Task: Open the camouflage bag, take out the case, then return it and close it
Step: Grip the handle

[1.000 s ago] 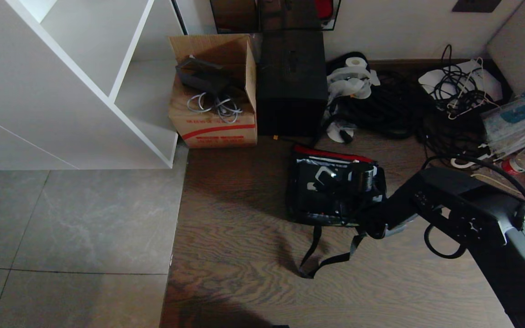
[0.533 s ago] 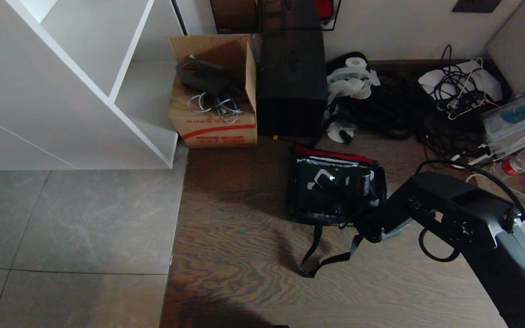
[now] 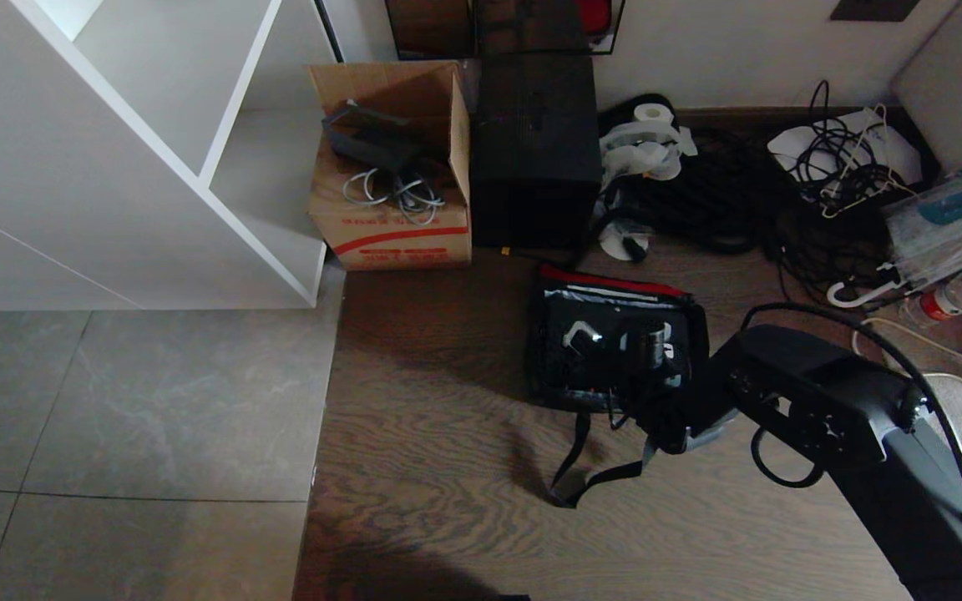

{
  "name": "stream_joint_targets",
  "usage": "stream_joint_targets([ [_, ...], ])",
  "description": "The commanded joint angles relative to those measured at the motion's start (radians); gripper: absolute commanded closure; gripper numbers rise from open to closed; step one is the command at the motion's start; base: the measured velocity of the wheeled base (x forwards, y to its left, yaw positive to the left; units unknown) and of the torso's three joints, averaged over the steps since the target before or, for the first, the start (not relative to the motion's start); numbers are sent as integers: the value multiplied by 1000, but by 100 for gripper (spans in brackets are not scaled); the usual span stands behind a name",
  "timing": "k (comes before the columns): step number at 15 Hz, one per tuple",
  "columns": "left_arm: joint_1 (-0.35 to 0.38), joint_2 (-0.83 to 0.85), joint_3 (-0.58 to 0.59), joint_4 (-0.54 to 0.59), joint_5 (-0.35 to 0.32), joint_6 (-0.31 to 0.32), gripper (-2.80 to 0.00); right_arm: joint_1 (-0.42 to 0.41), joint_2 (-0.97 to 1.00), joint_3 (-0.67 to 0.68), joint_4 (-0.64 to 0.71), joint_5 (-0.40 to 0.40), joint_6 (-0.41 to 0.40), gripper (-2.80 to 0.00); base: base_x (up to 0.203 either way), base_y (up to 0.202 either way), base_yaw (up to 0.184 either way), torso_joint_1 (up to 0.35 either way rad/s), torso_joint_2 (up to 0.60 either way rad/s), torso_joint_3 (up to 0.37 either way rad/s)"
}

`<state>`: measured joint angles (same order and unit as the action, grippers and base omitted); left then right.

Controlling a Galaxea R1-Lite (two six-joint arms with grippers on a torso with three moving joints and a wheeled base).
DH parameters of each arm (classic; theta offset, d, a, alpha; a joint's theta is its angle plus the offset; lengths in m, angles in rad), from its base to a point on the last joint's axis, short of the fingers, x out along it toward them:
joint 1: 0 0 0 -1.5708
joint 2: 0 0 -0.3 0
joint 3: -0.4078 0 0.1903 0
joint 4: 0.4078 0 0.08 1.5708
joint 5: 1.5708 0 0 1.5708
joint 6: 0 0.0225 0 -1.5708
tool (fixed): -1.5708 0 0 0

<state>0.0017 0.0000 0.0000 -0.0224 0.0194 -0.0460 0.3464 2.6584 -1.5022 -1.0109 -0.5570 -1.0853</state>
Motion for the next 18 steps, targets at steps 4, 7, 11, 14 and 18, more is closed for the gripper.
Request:
stream_joint_targets([
  [4, 0, 0, 11, -1, 0, -1, 0, 47, 6, -2, -5, -48, 3, 0, 0, 0, 0, 0, 0, 0],
  [7, 0, 0, 11, -1, 0, -1, 0, 105, -9, 22, 47, -174, 67, 0, 0, 0, 0, 0, 0, 0],
  [11, 0, 0, 11, -1, 0, -1, 0, 189, -6, 22, 146, -302, 207, 0, 0, 0, 0, 0, 0, 0],
  [14, 0, 0, 11, -1, 0, 0, 0, 188, 16, 15, 152, -297, 206, 0, 0, 0, 0, 0, 0, 0],
  [18, 0, 0, 11, -1, 0, -2, 0, 166, 28, -6, 158, -287, 171, -280, 0, 0, 0, 0, 0, 0],
])
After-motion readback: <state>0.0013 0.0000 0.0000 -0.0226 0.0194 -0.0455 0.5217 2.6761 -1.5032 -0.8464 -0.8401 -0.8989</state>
